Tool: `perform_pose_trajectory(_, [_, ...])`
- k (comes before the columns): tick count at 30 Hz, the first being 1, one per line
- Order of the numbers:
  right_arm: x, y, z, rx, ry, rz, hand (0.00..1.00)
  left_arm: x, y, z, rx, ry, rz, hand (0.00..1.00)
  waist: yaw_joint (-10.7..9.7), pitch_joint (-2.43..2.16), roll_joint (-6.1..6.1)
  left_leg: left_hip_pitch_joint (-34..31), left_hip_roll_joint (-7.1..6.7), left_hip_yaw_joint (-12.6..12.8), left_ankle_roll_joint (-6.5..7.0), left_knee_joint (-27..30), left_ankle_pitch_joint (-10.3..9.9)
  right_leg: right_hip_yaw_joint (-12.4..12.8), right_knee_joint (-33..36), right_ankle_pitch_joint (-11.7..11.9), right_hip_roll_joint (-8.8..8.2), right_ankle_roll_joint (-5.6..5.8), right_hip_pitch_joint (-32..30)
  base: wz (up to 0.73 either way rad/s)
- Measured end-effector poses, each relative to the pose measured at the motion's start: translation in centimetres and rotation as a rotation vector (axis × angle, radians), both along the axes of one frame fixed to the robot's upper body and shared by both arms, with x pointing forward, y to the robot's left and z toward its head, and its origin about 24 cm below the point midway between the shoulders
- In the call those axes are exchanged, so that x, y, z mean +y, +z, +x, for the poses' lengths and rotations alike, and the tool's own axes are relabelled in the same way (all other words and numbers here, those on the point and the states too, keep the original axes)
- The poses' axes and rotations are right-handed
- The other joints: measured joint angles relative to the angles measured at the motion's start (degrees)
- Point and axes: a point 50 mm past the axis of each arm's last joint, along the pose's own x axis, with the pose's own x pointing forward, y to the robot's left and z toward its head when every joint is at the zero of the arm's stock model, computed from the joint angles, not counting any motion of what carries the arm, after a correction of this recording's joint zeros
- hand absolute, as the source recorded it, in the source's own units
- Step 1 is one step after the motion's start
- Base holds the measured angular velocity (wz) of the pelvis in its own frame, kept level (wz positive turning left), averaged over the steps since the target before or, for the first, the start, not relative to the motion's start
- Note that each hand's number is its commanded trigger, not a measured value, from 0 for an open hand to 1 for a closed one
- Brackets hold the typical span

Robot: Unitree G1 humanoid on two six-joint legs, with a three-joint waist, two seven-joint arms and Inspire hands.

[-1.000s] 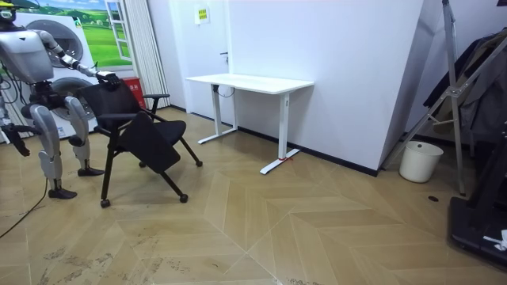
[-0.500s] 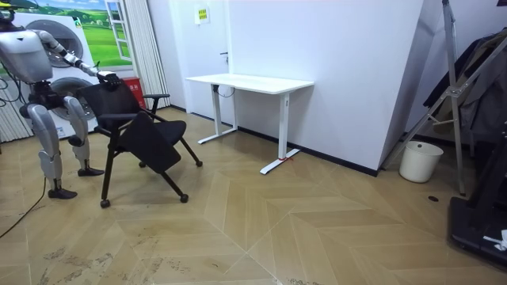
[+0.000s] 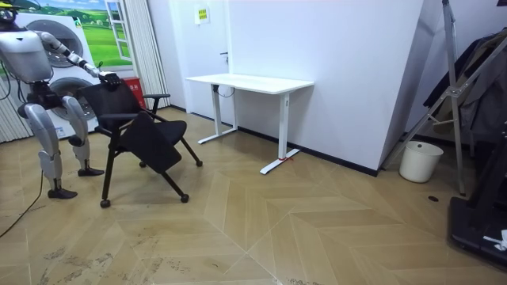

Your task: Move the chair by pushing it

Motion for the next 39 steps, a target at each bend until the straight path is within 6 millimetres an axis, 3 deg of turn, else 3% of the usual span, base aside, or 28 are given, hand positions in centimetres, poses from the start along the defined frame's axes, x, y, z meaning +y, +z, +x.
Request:
perform_pose_trajectory(4, [-1.1, 4.6, 1.7, 0.033, -0.032, -0.203, 0.00, 0.1, 0.2, 0.0, -0.014, -0.019, 0.007, 1.00, 0.1, 0.14, -0.17, -0.4, 0.01, -0.3, 0.02, 0.1, 0.0, 0.0, -0.4, 0.0, 0.00, 0.02, 0.1, 0.03])
perform_pose_trajectory(7, [-1.4, 9.2, 4.2, 0.022, -0.041, -0.383, 0.00, 0.2, 0.4, 0.0, -0.024, -0.026, 0.013, 1.00, 0.3, 0.23, -0.06, -0.5, 0.00, -0.1, -0.04, 0.7, -0.1, 0.3, -0.3, 0.0, -0.03, 0.02, -0.2, -0.03])
perform_pose_trajectory(9, [-0.7, 13.3, 6.2, 0.018, -0.027, -0.571, 0.00, 0.2, 0.5, 0.1, -0.030, -0.034, 0.025, 1.00, 1.1, 0.31, 0.04, -0.8, 0.02, 0.0, -0.05, 0.8, -0.1, 0.3, -0.2, 0.0, 0.00, 0.02, -0.7, -0.03])
perform_pose_trajectory(11, [0.1, 15.8, 8.1, 0.026, 0.023, -0.701, 0.00, 0.2, 0.5, 0.1, -0.031, -0.038, 0.021, 1.00, 1.3, 0.36, 0.04, -0.9, 0.02, 0.0, -0.05, 1.0, -0.1, 0.4, -0.2, 0.1, -0.01, 0.01, -0.6, -0.02])
perform_pose_trajectory(15, [2.7, 18.5, 11.3, 0.048, 0.119, -0.918, 0.00, -0.2, 0.6, 0.3, -0.039, -0.050, 0.008, 1.00, 2.7, 0.57, 0.25, -0.8, 0.06, 0.5, -0.06, 0.9, -0.1, 0.5, -0.3, 0.1, 0.00, -0.02, -0.6, -0.03])
perform_pose_trajectory(22, [6.1, 19.3, 14.3, 0.025, 0.335, -1.024, 0.00, -1.0, 0.7, 0.9, -0.038, -0.067, -0.014, 1.00, 5.1, 1.00, 0.33, -0.2, 0.11, 0.8, -0.07, 0.8, -0.1, 0.7, -0.3, 0.1, 0.04, -0.04, -0.3, -0.03])
perform_pose_trajectory(26, [9.5, 19.5, 16.9, 0.030, 0.543, -1.155, 0.00, -1.3, 1.1, 1.6, -0.034, -0.088, -0.007, 1.00, 6.4, 1.46, -0.04, 0.2, 0.14, 0.8, -0.06, 0.2, -0.1, 0.5, -1.0, 0.3, 0.10, -0.06, 0.2, 0.01])
perform_pose_trajectory(35, [14.7, 17.9, 20.8, 0.043, 1.015, -1.308, 0.00, -2.7, 1.8, 2.5, -0.053, -0.147, -0.008, 1.00, 11.3, 1.75, -0.67, 0.9, 0.40, 0.8, -0.07, -0.4, -0.1, 0.3, -1.4, 0.7, 0.40, -0.12, 0.5, -0.02])
perform_pose_trajectory(39, [16.5, 16.7, 22.4, 0.084, 1.250, -1.347, 0.00, -3.2, 2.3, 2.9, -0.049, -0.174, -0.002, 1.00, 12.8, 1.72, -1.35, 0.9, 0.55, 0.7, -0.07, -0.5, -0.1, -1.3, -1.4, 0.8, 0.38, -0.24, 0.5, -0.01])
